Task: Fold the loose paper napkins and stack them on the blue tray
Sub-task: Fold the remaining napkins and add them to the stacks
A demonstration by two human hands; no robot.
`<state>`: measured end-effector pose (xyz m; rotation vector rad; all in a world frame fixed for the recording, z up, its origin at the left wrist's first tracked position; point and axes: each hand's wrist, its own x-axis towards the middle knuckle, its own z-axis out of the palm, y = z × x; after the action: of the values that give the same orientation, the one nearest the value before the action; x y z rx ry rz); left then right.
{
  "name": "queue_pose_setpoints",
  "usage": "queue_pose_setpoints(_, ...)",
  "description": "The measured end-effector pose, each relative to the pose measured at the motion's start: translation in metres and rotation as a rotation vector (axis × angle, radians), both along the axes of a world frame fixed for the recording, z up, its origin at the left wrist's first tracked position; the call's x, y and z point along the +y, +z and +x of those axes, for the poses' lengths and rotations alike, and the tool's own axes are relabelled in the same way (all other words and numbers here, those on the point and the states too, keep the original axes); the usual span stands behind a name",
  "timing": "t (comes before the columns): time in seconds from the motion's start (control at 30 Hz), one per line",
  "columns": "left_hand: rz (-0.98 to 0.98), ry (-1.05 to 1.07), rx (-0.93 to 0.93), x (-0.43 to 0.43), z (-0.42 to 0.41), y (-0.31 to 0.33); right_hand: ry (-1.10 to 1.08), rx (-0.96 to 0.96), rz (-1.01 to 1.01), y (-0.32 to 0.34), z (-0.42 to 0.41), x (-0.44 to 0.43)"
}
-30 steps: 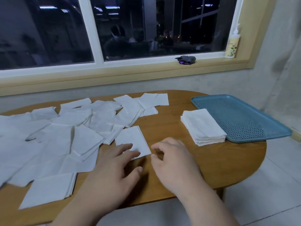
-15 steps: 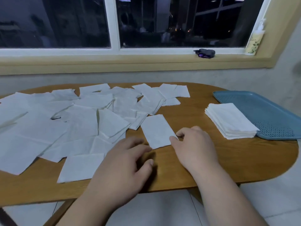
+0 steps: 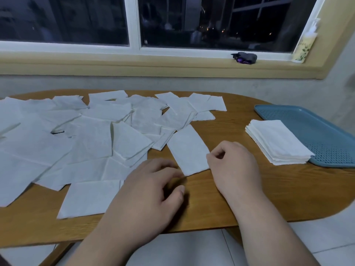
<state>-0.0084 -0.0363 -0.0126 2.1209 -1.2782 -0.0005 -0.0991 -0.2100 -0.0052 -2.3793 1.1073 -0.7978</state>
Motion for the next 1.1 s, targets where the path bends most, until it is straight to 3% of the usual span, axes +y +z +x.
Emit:
queue_pose_setpoints(0.23, -0.113, 0.038, -0.007, 0.008, 0.001, -0.001, 0.222, -0.269, 0.122, 0.018, -0.011, 0.012)
queue_pose_setpoints(0.4, -0.207, 0.074, -0.021, 0.012, 0.004, 0.000, 0.388, -0.312, 0.162, 0.035, -0.028, 0.022)
queue_pose_setpoints(0.67, -0.235, -0.006, -0.103, 0.017, 0.006, 0.003, 0.622, 0.006, 0.174, 0.041, -0.057, 0.033)
queue_pose_setpoints(0.87, -0.085, -0.295, -0.240, 0.024, 0.013, 0.007, 0.724, 0.168, 0.182, 0.031, -0.072, 0.027)
queue_pose_setpoints(1.1, 0.048, -0.375, -0.275, 0.035, 0.002, 0.018, 0.829, 0.257, -0.019, 0.021, -0.087, 0.021)
